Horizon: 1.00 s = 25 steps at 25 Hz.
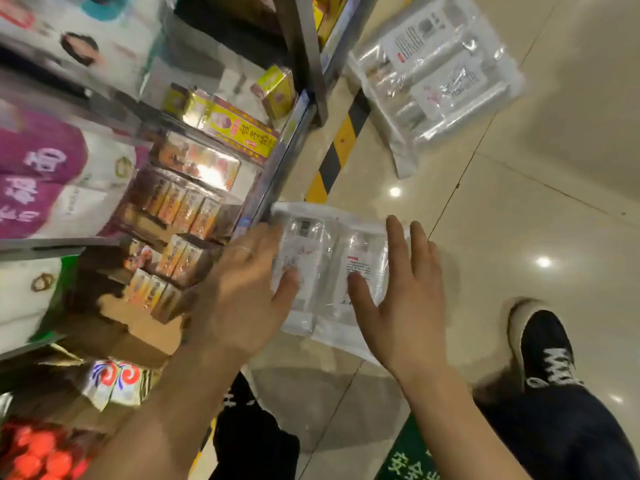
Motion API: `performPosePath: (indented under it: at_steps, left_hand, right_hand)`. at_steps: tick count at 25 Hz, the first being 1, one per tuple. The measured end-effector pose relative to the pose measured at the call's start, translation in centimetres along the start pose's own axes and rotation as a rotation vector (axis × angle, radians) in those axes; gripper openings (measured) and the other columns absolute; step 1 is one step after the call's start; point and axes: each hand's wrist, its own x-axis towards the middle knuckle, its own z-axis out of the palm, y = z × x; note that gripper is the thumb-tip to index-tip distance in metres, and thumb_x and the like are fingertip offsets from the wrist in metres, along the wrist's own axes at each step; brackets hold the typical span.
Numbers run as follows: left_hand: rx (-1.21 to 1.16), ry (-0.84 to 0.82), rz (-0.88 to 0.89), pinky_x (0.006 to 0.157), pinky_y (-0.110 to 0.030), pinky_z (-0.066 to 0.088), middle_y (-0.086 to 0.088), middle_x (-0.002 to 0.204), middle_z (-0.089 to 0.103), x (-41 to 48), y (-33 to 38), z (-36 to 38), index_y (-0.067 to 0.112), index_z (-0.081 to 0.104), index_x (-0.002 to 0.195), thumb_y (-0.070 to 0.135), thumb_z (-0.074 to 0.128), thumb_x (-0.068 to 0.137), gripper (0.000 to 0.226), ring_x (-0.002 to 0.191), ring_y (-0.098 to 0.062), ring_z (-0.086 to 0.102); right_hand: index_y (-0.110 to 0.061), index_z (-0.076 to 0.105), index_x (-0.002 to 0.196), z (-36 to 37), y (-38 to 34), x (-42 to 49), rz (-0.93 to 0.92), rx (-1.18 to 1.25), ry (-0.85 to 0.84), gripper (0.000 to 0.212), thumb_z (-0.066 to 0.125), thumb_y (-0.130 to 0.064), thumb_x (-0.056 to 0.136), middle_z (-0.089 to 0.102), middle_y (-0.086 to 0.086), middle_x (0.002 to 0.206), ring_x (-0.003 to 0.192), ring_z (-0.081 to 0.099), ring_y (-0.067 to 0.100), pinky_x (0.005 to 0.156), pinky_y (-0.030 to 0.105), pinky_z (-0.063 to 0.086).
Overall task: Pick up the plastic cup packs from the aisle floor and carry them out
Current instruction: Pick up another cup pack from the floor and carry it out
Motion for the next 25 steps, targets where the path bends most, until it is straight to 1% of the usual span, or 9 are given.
performPosePath:
  at_steps: [4,8,10,13,16,18,19,22,25]
  left_hand:
    - [-0.092,-0.076,-0.1,0.112,-0.036,0.033,-0.001,0.151,0.04,3.2,-3.3,8.9,0.021,0.037,0.148,0.041,0.048,0.092,0.06,0.139,-0.02,0.036]
    - [-0.024,-0.02,-0.11,0.109,-0.041,0.036,-0.016,0.144,0.041,5.4,-6.7,15.5,0.01,0.04,0.144,0.041,0.043,0.091,0.061,0.132,-0.033,0.041]
    - [0.015,-0.012,-0.182,0.104,-0.048,0.04,-0.02,0.148,0.034,5.2,-7.6,17.9,0.013,0.031,0.149,0.049,0.037,0.089,0.07,0.13,-0.039,0.04]
    - [-0.01,-0.047,-0.277,0.108,-0.053,0.036,-0.01,0.159,0.019,3.9,-8.8,20.7,0.027,0.013,0.156,0.058,0.027,0.09,0.075,0.14,-0.035,0.03]
    - [-0.069,0.014,-0.24,0.095,-0.055,0.045,-0.016,0.15,0.031,3.2,-9.8,22.3,0.033,0.009,0.156,0.057,0.033,0.092,0.073,0.126,-0.04,0.044]
    - [-0.098,0.056,-0.243,0.09,-0.053,0.045,-0.018,0.145,0.034,3.1,-9.7,22.8,0.035,0.009,0.156,0.055,0.036,0.093,0.071,0.117,-0.04,0.049]
    - [-0.101,0.066,-0.222,0.089,-0.052,0.047,-0.018,0.144,0.035,2.9,-9.4,22.8,0.035,0.009,0.156,0.055,0.036,0.093,0.071,0.116,-0.038,0.049]
    - [-0.126,0.079,-0.106,0.084,-0.052,0.054,-0.014,0.148,0.033,2.4,-7.2,22.0,0.033,0.009,0.156,0.055,0.036,0.097,0.069,0.114,-0.034,0.054]
    - [-0.158,0.098,-0.102,0.084,-0.047,0.054,-0.011,0.145,0.034,2.7,-3.7,19.7,0.035,0.007,0.156,0.058,0.035,0.096,0.07,0.107,-0.028,0.054]
  right_hand:
    - [-0.037,0.006,0.154,7.4,6.1,1.6,0.063,-0.023,-0.036,0.075,0.048,-0.051,0.094,0.003,0.002,0.164,0.15,0.002,0.028,0.12,0.046,0.014]
    - [-0.035,0.01,0.155,12.9,11.0,1.9,0.064,-0.05,-0.055,0.073,0.04,-0.055,0.092,0.0,0.004,0.164,0.15,0.003,0.031,0.116,0.049,0.018]
    - [-0.037,0.007,0.155,14.8,12.8,2.0,0.091,-0.05,-0.037,0.073,0.038,-0.059,0.093,-0.005,0.007,0.164,0.15,0.001,0.031,0.114,0.05,0.021]
    - [-0.041,0.001,0.153,16.7,14.5,2.1,0.147,-0.022,-0.029,0.072,0.036,-0.064,0.095,-0.008,0.01,0.163,0.15,0.0,0.03,0.114,0.051,0.023]
    - [-0.048,-0.011,0.15,18.3,15.5,1.9,0.147,0.075,-0.057,0.074,0.031,-0.068,0.093,0.007,0.01,0.163,0.15,0.006,0.025,0.117,0.05,0.024]
    - [-0.046,-0.013,0.15,18.7,15.8,1.8,0.107,0.12,-0.045,0.075,0.032,-0.066,0.093,0.025,0.011,0.157,0.145,0.022,0.028,0.111,0.053,0.033]
    - [-0.046,-0.013,0.15,18.5,15.8,1.7,0.11,0.145,-0.035,0.076,0.034,-0.065,0.093,0.027,0.01,0.155,0.142,0.03,0.029,0.106,0.053,0.039]
    - [-0.047,-0.009,0.15,16.4,16.1,1.8,0.142,0.185,0.037,0.077,0.042,-0.059,0.095,0.025,0.007,0.153,0.124,0.047,0.022,0.087,0.039,0.048]
    - [-0.045,-0.005,0.152,11.8,16.2,1.7,0.138,0.2,0.106,0.08,0.049,-0.053,0.094,0.028,0.001,0.149,0.109,0.041,0.005,0.082,0.029,0.037]
